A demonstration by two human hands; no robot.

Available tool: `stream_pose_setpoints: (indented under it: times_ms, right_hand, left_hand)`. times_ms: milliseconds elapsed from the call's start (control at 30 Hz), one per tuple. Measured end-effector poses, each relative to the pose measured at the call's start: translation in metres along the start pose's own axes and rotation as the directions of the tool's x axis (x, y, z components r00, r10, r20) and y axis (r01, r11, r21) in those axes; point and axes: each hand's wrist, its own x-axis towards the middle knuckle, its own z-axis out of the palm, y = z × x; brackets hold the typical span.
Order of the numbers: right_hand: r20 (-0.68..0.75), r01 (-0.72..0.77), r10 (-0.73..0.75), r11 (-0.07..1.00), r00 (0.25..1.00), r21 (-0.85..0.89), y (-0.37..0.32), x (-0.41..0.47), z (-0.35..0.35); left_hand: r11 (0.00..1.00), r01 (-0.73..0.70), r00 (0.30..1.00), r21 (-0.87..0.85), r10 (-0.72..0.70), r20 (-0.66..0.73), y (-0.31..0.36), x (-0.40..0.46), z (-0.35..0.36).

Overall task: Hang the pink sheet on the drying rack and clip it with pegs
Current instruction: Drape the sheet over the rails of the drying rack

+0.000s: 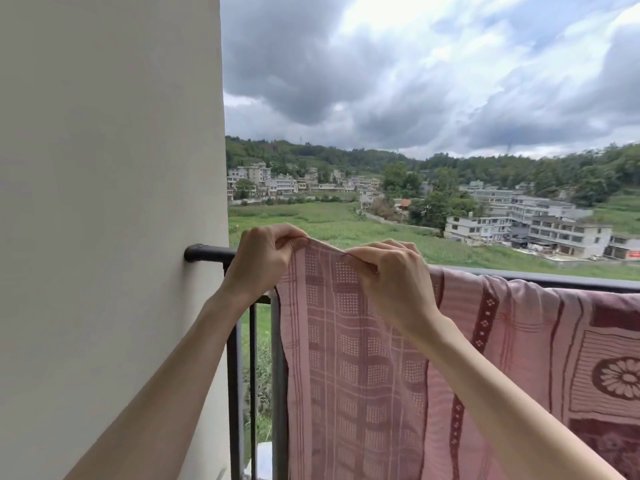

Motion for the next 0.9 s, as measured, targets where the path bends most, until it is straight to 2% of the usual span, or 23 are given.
stream_pose_setpoints:
  times_ms: [100,200,267,333,400,433,533,667,800,900]
  right_hand:
    - [-0.073,0.032,-0.030,0.999,0.997,0.035,-0.014,0.011,0.001]
    - [0.064,0.080,-0.080,0.997,0.995,0.004,-0.019,0.000,0.015]
    - [0.173,0.110,-0.100,0.993,0.980,-0.048,-0.018,-0.016,0.026]
    - [0.200,0.155,-0.130,0.981,0.971,-0.117,-0.016,-0.031,0.034]
    - [0.187,0.181,-0.145,0.966,0.971,-0.187,-0.018,-0.039,0.039]
    - [0.168,0.177,-0.144,0.963,0.975,-0.203,-0.019,-0.040,0.040]
    - [0.119,0.079,-0.054,0.974,0.991,-0.212,-0.017,-0.032,0.038]
    - [0.208,-0.021,0.087,0.954,0.974,-0.299,-0.010,-0.013,0.027]
    - [0.163,-0.014,0.045,0.982,0.986,-0.188,-0.015,-0.011,0.022]
    - [0.036,0.051,-0.047,0.992,0.998,-0.119,-0.019,-0.024,0.027]
  left_hand:
    - [0.998,-0.030,0.997,-0.052,0.026,-0.072,-0.001,0.009,-0.013]
    - [0.987,0.051,0.998,-0.154,-0.058,-0.038,-0.016,-0.007,-0.016]
    - [0.943,0.210,0.976,-0.258,-0.189,0.103,-0.032,-0.028,-0.013]
    - [0.865,0.382,0.907,-0.326,-0.284,0.311,-0.049,-0.047,-0.010]
    - [0.791,0.482,0.843,-0.376,-0.302,0.445,-0.060,-0.059,-0.004]
    - [0.772,0.497,0.836,-0.396,-0.304,0.457,-0.064,-0.062,-0.002]
    - [0.757,0.458,0.881,-0.465,-0.316,0.353,-0.070,-0.061,0.002]
    - [0.760,0.421,0.905,-0.496,-0.318,0.282,-0.074,-0.058,0.003]
    - [0.867,0.348,0.937,-0.356,-0.305,0.173,-0.071,-0.056,-0.005]
    - [0.831,0.326,0.932,-0.451,-0.362,0.007,-0.071,-0.072,-0.005]
